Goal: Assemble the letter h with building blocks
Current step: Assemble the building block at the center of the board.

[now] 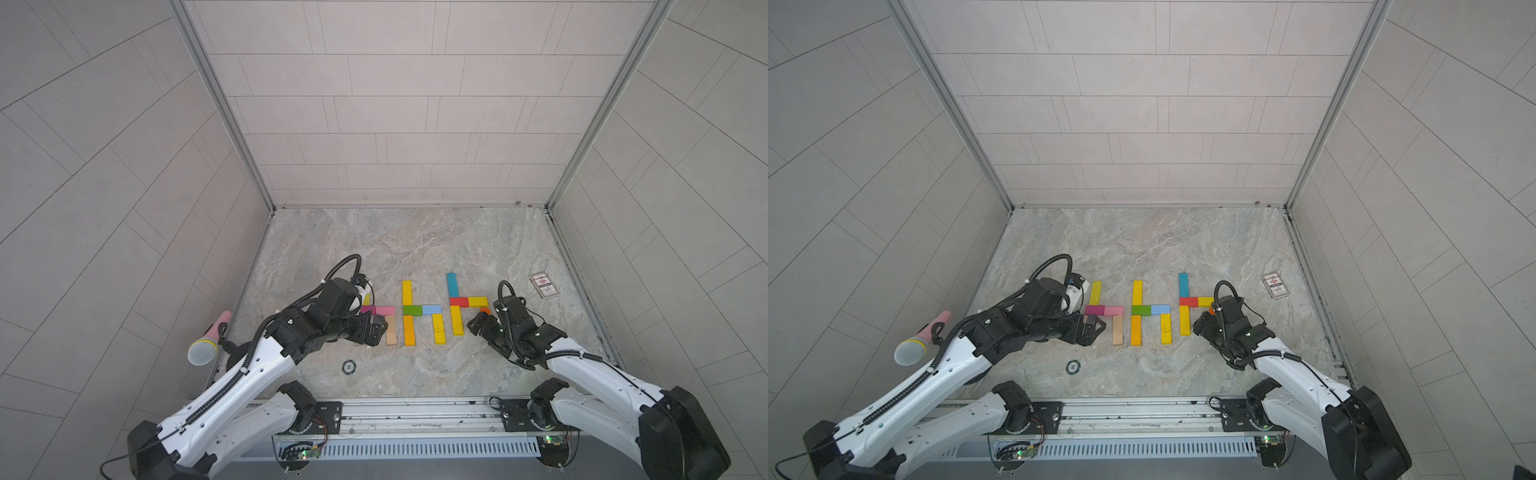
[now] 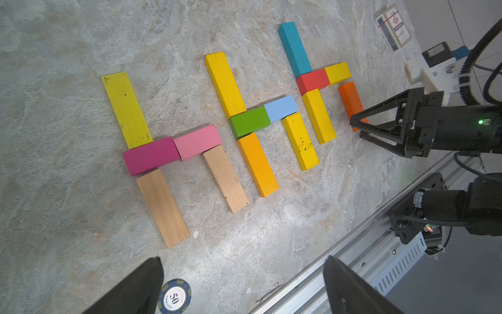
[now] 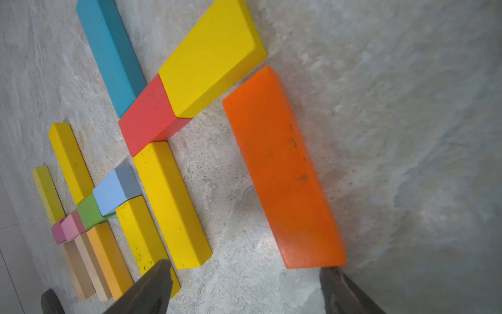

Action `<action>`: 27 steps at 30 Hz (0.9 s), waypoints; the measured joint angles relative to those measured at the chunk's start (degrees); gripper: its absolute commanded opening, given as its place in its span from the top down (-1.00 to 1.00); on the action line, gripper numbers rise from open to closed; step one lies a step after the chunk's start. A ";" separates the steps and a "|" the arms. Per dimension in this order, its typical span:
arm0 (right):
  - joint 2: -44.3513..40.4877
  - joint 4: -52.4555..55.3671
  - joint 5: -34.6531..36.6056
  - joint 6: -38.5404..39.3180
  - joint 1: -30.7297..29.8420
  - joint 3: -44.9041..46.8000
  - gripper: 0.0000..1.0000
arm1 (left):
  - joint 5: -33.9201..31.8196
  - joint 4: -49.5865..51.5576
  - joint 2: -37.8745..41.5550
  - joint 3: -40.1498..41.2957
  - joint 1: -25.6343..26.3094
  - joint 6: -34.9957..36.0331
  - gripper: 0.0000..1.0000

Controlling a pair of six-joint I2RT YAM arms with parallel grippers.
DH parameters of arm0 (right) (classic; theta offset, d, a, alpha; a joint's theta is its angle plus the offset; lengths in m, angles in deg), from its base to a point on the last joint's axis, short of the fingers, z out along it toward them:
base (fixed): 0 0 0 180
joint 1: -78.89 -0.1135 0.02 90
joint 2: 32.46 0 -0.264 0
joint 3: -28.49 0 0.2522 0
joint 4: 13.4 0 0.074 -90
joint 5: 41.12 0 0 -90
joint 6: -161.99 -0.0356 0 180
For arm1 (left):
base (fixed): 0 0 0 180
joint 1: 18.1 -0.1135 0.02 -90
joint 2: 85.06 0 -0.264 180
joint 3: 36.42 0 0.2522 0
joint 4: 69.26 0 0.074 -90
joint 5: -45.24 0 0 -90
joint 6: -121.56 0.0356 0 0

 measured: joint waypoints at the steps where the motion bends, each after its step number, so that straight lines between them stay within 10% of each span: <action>1: 0.00 0.00 0.22 0.00 0.04 0.00 -0.74 | 0.00 0.00 0.00 0.00 0.00 0.00 -1.00; 27: 0.72 2.14 -0.35 2.40 0.31 -2.45 -0.72 | 0.00 0.00 0.00 0.00 0.00 0.00 -1.00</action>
